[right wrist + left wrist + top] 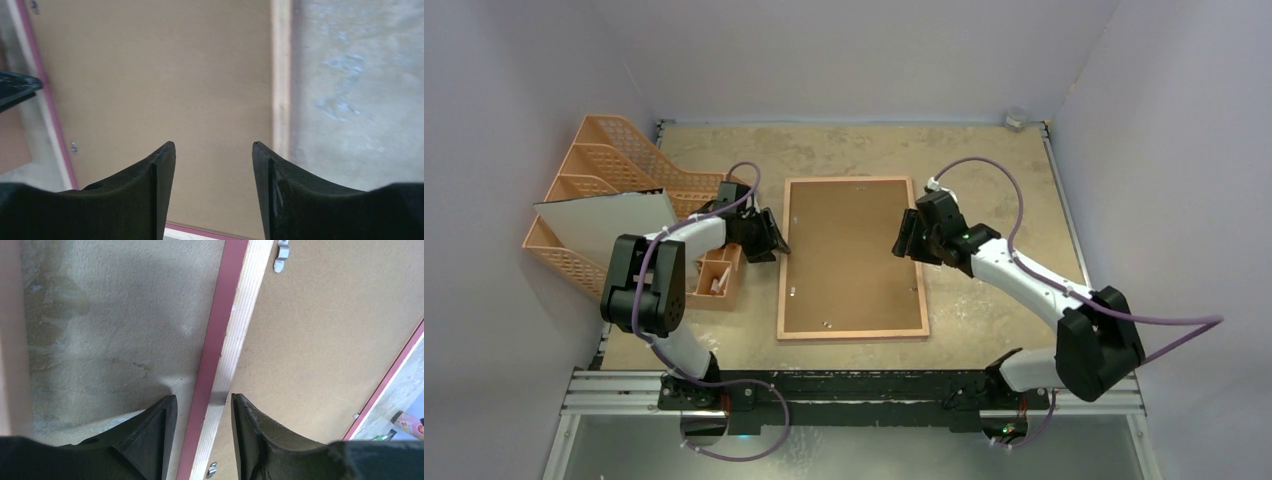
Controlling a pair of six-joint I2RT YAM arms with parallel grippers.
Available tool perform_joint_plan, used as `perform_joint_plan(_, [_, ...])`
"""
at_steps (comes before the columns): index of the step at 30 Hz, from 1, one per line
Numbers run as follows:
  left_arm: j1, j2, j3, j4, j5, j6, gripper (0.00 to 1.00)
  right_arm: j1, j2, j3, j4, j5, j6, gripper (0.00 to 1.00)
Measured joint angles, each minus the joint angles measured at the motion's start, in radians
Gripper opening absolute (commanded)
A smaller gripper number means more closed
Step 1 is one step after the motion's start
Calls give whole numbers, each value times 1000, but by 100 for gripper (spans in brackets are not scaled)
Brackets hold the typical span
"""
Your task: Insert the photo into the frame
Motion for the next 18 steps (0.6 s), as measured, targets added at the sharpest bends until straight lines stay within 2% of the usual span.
perform_joint_plan(5, [0, -4, -37, 22, 55, 2, 29, 0, 97, 8, 136, -123, 15, 57])
perform_joint_plan(13, [-25, 15, -114, 192, 215, -90, 27, 12, 309, 108, 296, -316, 30, 55])
perform_joint_plan(15, [-62, 39, -111, 239, 233, -125, 27, 18, 325, 108, 326, -372, 30, 51])
perform_joint_plan(18, [-129, 86, -80, 293, 245, -163, 28, 23, 341, 108, 346, -428, 26, 40])
